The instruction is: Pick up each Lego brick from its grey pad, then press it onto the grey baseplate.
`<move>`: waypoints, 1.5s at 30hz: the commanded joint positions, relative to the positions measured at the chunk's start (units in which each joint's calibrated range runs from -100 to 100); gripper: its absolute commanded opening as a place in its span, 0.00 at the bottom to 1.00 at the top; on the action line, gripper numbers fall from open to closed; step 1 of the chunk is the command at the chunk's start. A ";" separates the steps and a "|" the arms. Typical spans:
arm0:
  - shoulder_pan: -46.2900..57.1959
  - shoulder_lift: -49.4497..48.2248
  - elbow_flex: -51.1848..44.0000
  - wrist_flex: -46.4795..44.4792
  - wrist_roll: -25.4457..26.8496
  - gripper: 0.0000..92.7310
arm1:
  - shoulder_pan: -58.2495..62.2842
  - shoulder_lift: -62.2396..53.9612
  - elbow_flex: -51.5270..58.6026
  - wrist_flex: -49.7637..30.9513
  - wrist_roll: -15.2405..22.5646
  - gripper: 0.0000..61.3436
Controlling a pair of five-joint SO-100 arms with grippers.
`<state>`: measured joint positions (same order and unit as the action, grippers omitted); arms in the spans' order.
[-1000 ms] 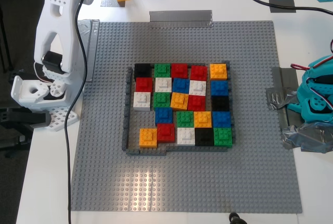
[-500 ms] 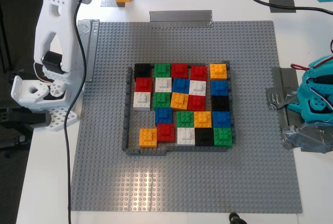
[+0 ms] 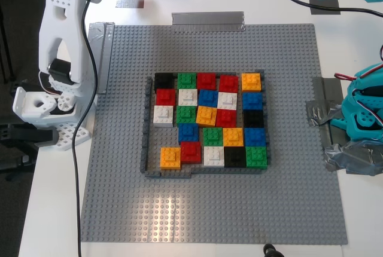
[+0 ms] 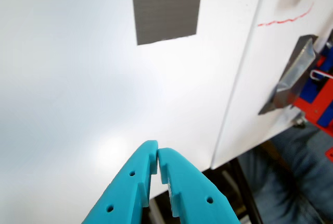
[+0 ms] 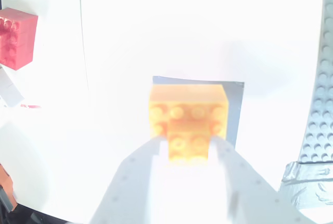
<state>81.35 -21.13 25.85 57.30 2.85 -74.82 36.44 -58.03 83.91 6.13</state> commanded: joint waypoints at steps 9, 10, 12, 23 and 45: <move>0.51 -1.27 -0.26 -0.59 0.25 0.00 | 4.13 -24.17 6.70 11.61 -3.37 0.00; 0.51 -1.27 -0.26 -0.59 0.25 0.00 | 4.63 -26.66 9.31 11.70 -3.57 0.00; 0.51 -1.27 -0.26 -0.59 0.25 0.00 | 5.87 -31.38 14.82 11.78 -3.86 0.00; 0.51 -1.27 -0.26 -0.59 0.25 0.00 | 17.55 -52.58 39.11 15.20 -8.40 0.00; 0.37 -1.36 -0.35 -0.59 0.25 0.00 | 63.61 -77.30 75.77 14.79 -5.91 0.00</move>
<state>81.35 -21.13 25.85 57.30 2.85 -20.73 -39.21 16.25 97.91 -1.64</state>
